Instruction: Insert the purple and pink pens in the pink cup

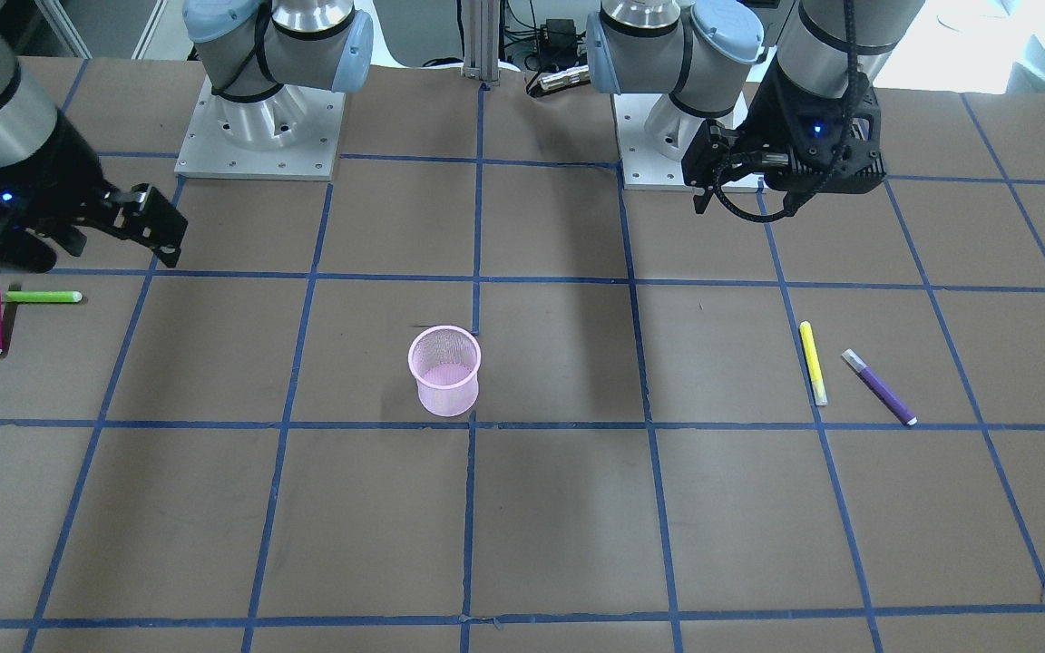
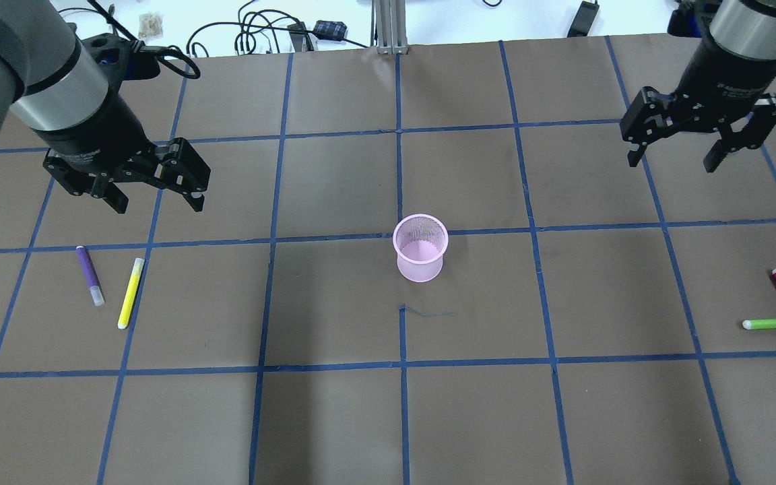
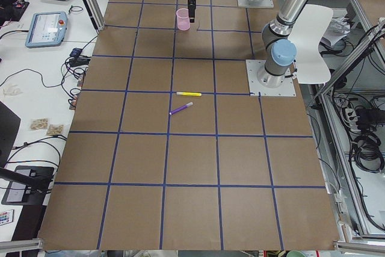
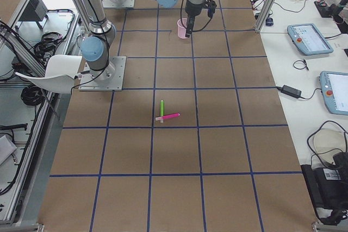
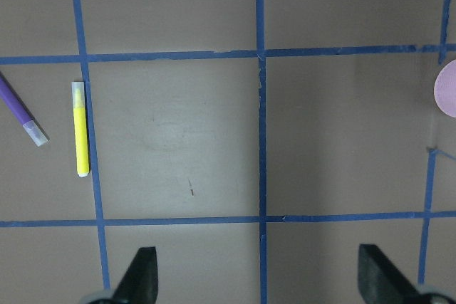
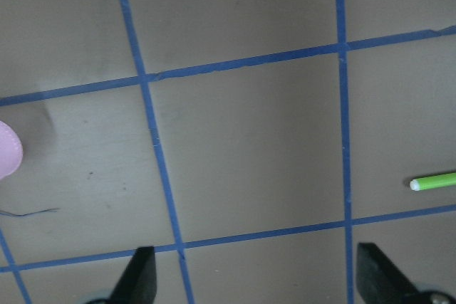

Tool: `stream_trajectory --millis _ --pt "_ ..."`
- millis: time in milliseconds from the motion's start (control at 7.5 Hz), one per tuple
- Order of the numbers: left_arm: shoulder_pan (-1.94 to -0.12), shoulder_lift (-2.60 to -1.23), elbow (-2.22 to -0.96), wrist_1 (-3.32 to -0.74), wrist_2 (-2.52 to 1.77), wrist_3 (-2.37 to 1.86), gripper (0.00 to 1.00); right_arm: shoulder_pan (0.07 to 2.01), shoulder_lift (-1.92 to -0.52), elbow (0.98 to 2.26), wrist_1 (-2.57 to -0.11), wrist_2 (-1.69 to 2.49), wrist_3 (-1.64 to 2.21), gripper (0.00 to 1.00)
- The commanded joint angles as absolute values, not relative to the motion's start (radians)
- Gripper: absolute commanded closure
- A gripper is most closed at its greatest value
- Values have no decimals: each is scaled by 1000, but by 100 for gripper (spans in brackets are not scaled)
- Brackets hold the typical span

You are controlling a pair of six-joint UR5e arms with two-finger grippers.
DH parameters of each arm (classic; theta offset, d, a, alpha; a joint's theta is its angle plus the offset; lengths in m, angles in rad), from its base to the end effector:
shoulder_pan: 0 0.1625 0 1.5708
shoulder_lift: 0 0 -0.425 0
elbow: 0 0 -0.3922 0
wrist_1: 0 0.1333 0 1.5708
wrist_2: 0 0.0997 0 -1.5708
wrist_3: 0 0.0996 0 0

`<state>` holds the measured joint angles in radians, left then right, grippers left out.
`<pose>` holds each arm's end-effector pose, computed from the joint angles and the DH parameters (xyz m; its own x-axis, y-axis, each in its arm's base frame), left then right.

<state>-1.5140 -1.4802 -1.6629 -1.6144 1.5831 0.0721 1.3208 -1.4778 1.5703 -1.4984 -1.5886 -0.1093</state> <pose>-0.1064 -0.4556 0.4812 -0.9998 0.0158 -0.0090 0.0154 0.9988 0.0459 0.0008 -0.5286 0.4348 -0.9903 0.1388 -0.0004 0.1368 0.9767 0.1651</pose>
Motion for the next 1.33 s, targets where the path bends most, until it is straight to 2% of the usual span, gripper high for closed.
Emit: stream_trajectory --millis 0,267,533,800,1067,1200 --pt "-1511 -1477 -1663 -1614 1582 84 0 1165 -1376 1574 -1579 -1673 -429 0" --pt "-1432 -1497 -1663 -1589 1578 86 0 989 -1292 1575 -1603 -1681 -637 0" --pt "-1292 -1512 -1664 -1579 1577 132 0 913 -1169 1583 -1820 -1801 -933 0" --pt "-1142 -1570 -1664 -1475 1577 197 0 859 -1120 1699 -1903 -1795 -994 0" --pt "-1076 -1681 -1689 -1312 1571 235 0 845 -1112 1820 -2084 -1787 -1028 0" --pt "-1054 -1707 -1719 -1249 1578 229 0 845 -1118 1834 -2076 -1787 -1025 7"
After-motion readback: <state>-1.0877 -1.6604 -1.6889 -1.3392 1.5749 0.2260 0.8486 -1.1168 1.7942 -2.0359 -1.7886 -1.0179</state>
